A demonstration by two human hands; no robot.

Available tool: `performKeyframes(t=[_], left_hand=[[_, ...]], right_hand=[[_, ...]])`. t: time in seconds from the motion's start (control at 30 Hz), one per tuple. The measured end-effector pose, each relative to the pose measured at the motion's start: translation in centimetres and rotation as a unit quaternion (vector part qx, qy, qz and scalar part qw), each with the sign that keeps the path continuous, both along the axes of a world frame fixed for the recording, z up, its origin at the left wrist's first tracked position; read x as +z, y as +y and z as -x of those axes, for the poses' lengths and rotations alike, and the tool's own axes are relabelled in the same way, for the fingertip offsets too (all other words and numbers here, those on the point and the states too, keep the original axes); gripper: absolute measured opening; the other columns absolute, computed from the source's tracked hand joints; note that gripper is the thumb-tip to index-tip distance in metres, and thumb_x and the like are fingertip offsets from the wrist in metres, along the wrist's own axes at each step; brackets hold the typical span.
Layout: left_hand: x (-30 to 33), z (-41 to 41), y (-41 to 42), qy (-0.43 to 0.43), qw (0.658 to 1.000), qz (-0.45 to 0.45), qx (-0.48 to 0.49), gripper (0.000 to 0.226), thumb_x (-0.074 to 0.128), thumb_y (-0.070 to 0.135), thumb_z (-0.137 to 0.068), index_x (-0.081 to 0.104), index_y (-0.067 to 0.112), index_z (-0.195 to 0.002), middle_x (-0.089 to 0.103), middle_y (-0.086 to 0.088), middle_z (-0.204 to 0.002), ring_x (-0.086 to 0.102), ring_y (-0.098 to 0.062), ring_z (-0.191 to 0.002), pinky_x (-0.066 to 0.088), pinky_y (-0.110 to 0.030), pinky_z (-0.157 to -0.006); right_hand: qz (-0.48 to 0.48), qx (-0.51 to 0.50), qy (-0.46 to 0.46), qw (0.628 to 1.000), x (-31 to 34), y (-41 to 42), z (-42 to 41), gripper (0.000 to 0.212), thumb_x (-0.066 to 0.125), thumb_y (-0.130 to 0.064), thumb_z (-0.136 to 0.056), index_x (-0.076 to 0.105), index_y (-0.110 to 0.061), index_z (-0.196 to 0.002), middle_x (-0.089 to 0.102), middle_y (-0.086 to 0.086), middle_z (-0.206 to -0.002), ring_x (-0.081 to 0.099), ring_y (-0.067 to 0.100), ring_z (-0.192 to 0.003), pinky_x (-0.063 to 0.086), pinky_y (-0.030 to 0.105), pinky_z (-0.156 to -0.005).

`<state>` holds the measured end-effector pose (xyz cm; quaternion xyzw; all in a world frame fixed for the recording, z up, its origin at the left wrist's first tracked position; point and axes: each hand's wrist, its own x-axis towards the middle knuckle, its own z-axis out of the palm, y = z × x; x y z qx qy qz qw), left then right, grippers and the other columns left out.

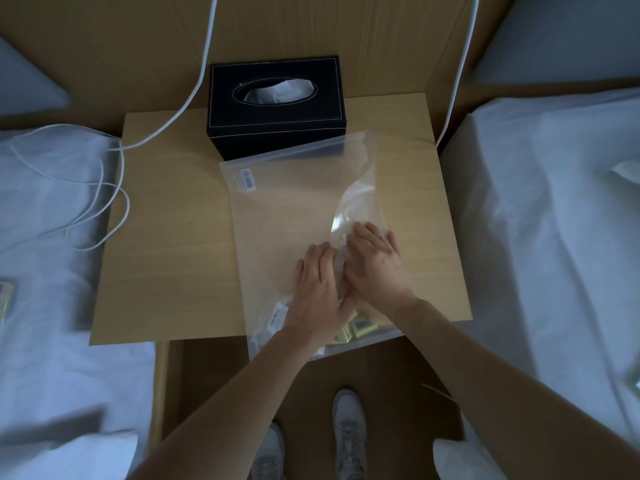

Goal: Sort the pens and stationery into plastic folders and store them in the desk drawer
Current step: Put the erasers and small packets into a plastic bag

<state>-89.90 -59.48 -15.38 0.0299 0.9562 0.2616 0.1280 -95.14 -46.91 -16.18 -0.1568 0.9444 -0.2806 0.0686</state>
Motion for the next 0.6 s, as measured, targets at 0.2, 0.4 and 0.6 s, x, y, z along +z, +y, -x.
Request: performKeyframes(t=[0.2,0.4,0.6], left_hand=[[-0.4,0.1,-0.1,0.005,1.000,0.028,-0.011,0.081,0.014,0.054,-0.081,0.024,0.006,-0.145,0.025,-0.012,-0.150,0.013,-0.026,-0.143,0.010,-0.042,-0.118],[0.0,-0.2,0.0,0.004,1.000,-0.008,-0.005,0.084,0.017,0.051,-0.077,0.015,0.006,-0.148,0.021,-0.010,-0.152,0.011,-0.026,-0.144,0.004,-0.037,-0.119],[-0.1,-0.4,0.0,0.006,1.000,-0.007,-0.003,0.074,0.029,0.045,-0.087,0.014,0.008,-0.149,0.021,-0.010,-0.152,0.011,-0.025,-0.143,0.005,-0.037,-0.119]], right_hand=[[-0.034,0.018,0.078,0.996,0.1,-0.1,-0.2,0.035,0.042,-0.021,-0.082,0.073,-0.006,-0.090,0.070,0.012,-0.108,0.063,0.033,-0.108,0.044,0.062,-0.088],[0.021,-0.011,0.067,0.998,-0.9,0.3,-0.2,0.027,0.052,-0.013,-0.079,0.072,-0.004,-0.095,0.072,0.009,-0.104,0.064,0.027,-0.108,0.046,0.060,-0.092],[0.038,-0.001,0.088,0.995,-0.8,0.4,-0.3,0.026,0.060,-0.002,-0.074,0.070,-0.001,-0.098,0.071,0.012,-0.104,0.063,0.026,-0.110,0.043,0.062,-0.094]])
